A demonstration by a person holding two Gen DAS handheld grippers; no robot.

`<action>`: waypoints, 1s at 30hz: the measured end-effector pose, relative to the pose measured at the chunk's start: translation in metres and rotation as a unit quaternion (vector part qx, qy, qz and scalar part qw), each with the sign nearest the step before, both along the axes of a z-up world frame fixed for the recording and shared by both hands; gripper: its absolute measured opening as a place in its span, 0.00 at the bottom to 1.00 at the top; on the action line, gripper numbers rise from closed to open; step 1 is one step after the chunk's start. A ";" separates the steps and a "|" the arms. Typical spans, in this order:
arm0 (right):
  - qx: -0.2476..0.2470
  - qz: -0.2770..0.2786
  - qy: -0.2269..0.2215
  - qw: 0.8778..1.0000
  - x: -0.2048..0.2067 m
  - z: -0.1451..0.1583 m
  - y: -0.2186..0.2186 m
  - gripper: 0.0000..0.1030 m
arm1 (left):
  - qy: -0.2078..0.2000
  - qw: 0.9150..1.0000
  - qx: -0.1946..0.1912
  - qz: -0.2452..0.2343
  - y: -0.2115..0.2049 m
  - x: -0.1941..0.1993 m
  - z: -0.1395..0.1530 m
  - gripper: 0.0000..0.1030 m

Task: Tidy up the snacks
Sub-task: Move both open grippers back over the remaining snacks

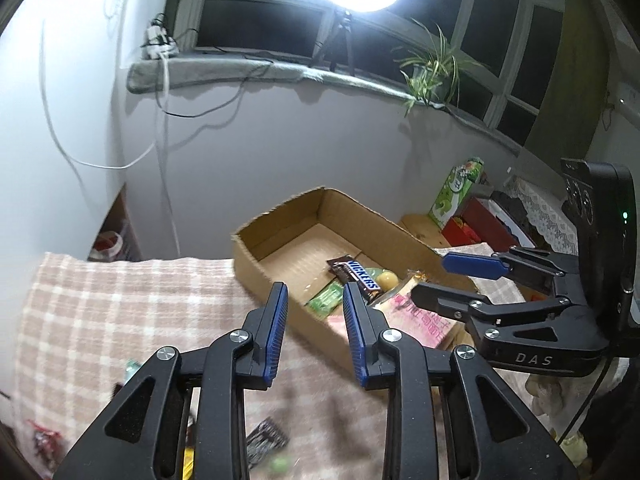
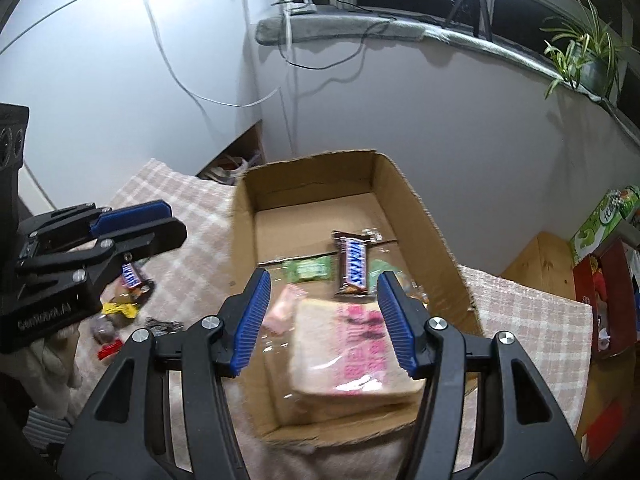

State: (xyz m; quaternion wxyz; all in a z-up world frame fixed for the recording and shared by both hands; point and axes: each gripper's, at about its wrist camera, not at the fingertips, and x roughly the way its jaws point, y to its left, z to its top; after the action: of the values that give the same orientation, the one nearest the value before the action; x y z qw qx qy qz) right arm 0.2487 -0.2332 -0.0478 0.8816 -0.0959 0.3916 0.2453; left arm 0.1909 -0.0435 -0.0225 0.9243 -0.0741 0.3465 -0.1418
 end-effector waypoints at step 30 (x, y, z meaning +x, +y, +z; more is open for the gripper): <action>0.004 0.109 0.062 0.992 -0.094 -0.072 0.084 0.56 | 0.051 0.997 0.005 0.053 0.085 -0.123 -0.059 0.64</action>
State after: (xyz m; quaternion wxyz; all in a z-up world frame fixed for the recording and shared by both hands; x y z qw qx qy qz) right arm 0.1544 -0.1490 -0.1195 0.8242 -0.1186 0.4317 0.3468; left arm 0.0674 0.0420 -0.0812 0.9120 -0.0945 0.3895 -0.0873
